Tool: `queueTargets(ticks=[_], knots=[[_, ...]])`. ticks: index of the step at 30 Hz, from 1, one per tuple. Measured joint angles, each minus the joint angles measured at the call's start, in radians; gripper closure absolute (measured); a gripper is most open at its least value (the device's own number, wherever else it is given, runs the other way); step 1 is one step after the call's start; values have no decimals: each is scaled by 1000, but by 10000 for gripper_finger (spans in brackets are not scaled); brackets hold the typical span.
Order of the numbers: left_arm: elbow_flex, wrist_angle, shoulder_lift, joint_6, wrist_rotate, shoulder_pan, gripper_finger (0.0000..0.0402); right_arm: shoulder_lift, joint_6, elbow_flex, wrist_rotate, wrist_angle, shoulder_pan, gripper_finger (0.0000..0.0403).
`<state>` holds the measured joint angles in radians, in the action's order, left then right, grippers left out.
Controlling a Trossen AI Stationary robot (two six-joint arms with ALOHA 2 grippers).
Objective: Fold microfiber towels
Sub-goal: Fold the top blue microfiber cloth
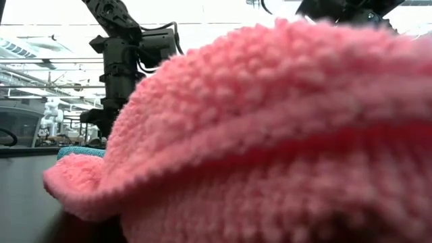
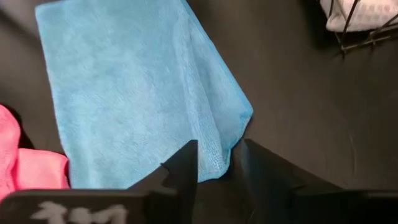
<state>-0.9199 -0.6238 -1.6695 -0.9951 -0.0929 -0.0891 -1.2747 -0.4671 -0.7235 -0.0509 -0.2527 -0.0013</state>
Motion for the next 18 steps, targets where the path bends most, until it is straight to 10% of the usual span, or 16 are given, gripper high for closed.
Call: queueTargets(ticks=[12,18], knots=[[0,47,1,-1,31,-1,252,-4,8,0,0,1,1,286],[0,45,1,-1,43,-4,322,-4,8,0,3,1,1,298]])
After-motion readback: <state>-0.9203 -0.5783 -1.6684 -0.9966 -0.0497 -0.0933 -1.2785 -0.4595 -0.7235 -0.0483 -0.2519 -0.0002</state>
